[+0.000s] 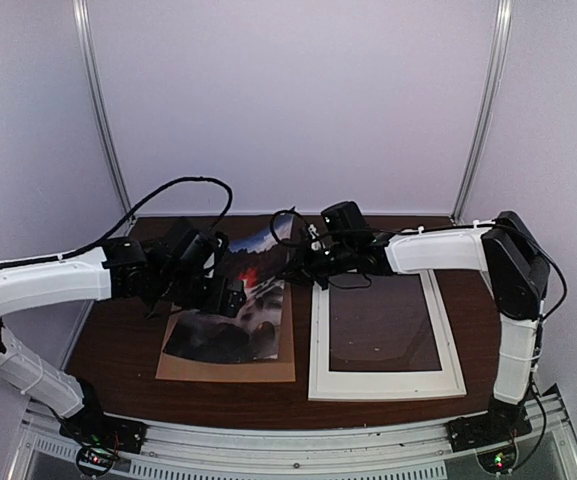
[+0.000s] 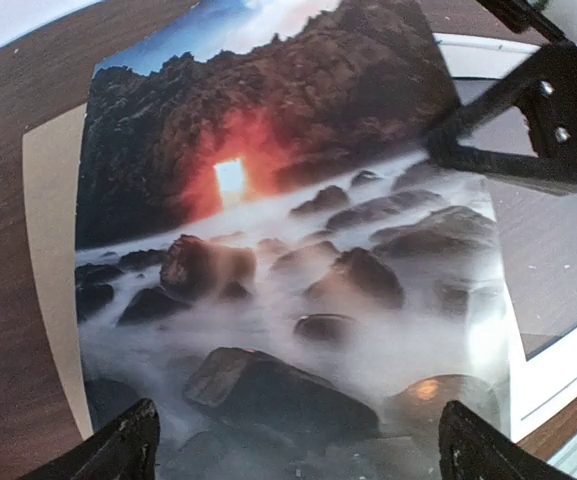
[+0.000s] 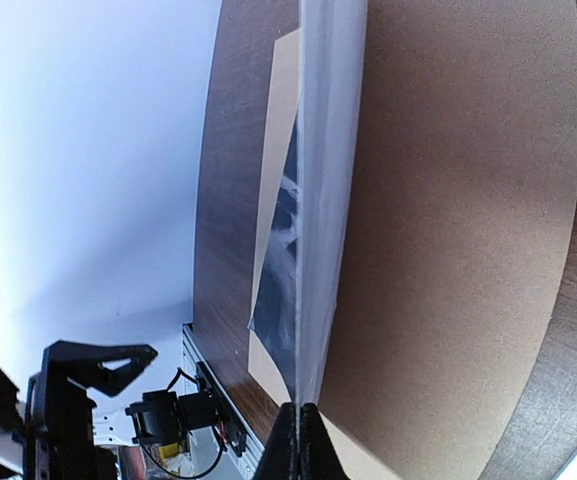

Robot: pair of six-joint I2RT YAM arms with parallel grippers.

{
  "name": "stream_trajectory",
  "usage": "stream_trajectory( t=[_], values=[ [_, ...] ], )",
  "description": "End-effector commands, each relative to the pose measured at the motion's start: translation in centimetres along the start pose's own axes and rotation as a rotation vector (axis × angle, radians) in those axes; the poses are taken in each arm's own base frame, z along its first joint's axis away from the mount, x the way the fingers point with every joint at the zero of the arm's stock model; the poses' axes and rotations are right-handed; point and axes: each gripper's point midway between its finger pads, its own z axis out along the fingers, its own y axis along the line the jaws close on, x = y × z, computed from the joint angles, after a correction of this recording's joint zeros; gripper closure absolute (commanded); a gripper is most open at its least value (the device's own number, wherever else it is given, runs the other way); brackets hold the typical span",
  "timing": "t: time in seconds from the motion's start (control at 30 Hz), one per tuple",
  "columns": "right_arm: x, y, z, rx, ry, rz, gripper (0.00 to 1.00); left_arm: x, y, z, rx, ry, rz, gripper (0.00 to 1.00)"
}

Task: Put the photo into the frame
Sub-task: Pass from the right arm to the left

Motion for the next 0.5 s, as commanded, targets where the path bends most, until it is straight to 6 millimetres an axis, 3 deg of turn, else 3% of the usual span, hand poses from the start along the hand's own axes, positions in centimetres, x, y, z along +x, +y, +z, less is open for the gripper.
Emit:
stream_trajectory(
  t=[0.0, 0.23, 0.47],
  values=[
    [-1.9, 1.5, -1.3, -0.018, -0.129, 0.038, 1.0, -2.2, -3.5, 0.6, -0.028, -0.085, 0.08, 0.02],
    [-1.6, 0.9, -1.9, -0.008, -0.151, 0.063, 1.0, -2.4, -8.3, 2.9, 0.025, -0.078, 0.215, 0.02],
    [-1.1, 0.3, -1.9, 0.0, -0.14, 0.068, 1.0, -1.1, -10.0, 5.7, 0.048, -0.031, 0.28, 0.02]
  ],
)
